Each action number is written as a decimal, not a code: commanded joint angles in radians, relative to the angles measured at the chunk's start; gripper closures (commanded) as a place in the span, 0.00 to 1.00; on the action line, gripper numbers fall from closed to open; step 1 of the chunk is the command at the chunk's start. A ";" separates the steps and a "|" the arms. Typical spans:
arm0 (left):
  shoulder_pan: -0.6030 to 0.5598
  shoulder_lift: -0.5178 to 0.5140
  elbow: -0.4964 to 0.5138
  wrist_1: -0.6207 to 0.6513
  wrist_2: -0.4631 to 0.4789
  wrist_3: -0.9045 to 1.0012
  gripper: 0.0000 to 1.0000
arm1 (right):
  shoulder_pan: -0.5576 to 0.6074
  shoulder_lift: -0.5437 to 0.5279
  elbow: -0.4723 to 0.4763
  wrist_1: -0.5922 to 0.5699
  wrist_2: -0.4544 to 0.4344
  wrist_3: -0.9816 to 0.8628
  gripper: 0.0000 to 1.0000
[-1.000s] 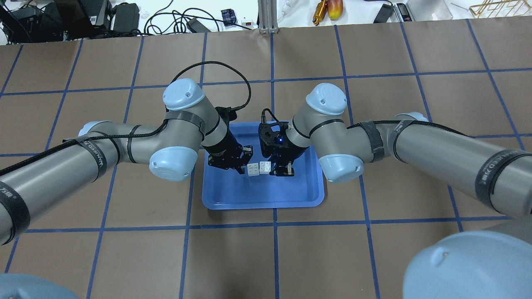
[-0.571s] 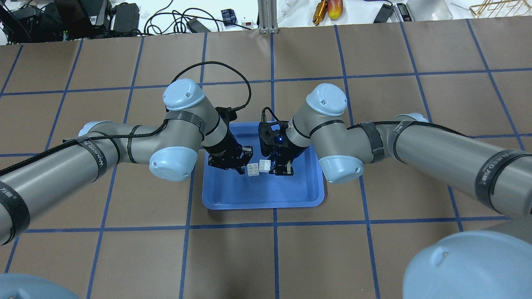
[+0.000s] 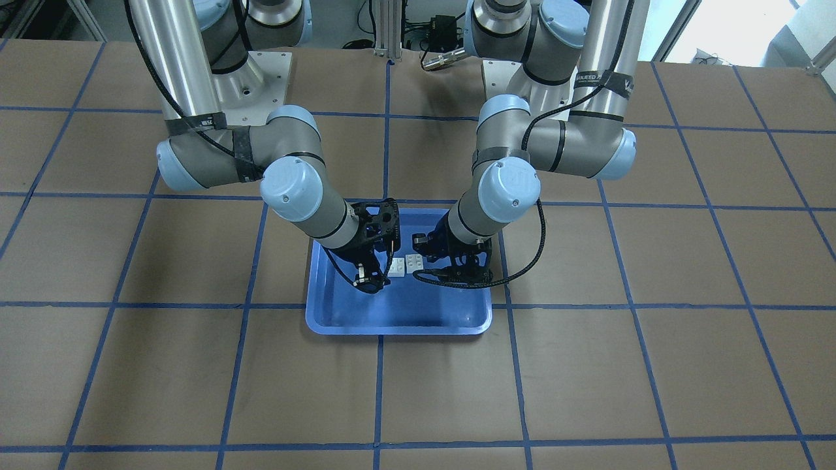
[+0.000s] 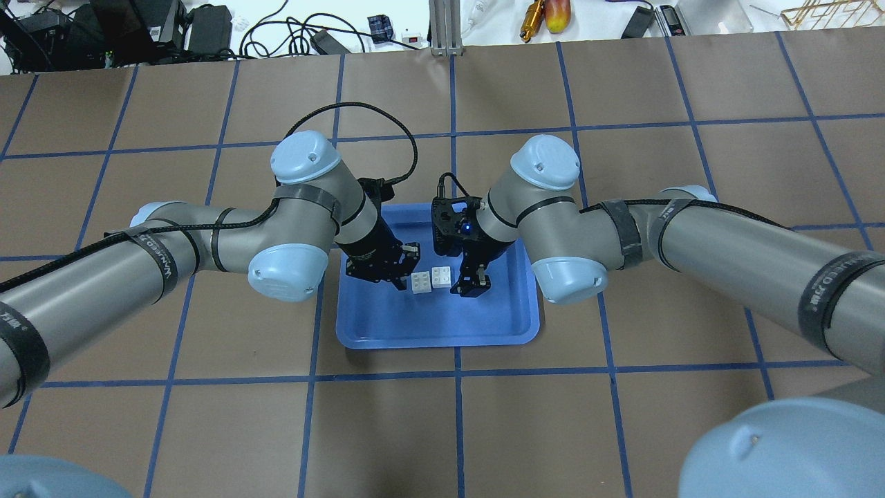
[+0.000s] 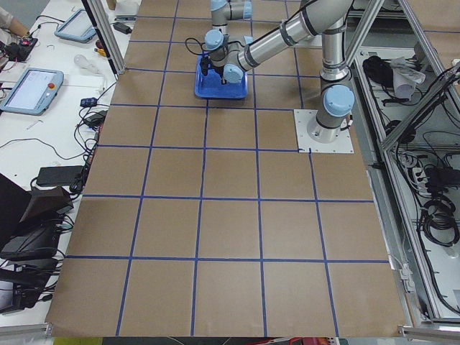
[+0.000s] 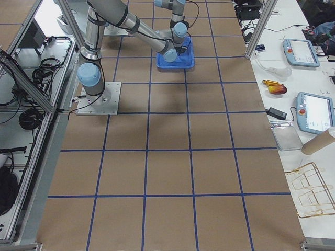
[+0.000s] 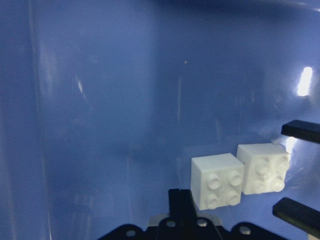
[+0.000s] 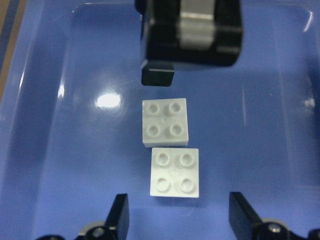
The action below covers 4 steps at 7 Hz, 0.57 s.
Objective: Assemble white blocks and place on blue tray
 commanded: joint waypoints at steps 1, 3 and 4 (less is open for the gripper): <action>0.000 -0.010 0.009 0.001 0.001 -0.013 1.00 | -0.017 -0.063 -0.004 0.073 -0.014 0.297 0.04; -0.003 -0.013 -0.002 0.000 0.001 -0.038 1.00 | -0.063 -0.071 -0.011 0.075 -0.029 0.572 0.00; -0.005 -0.013 -0.002 -0.002 0.001 -0.050 1.00 | -0.100 -0.078 -0.052 0.131 -0.079 0.727 0.00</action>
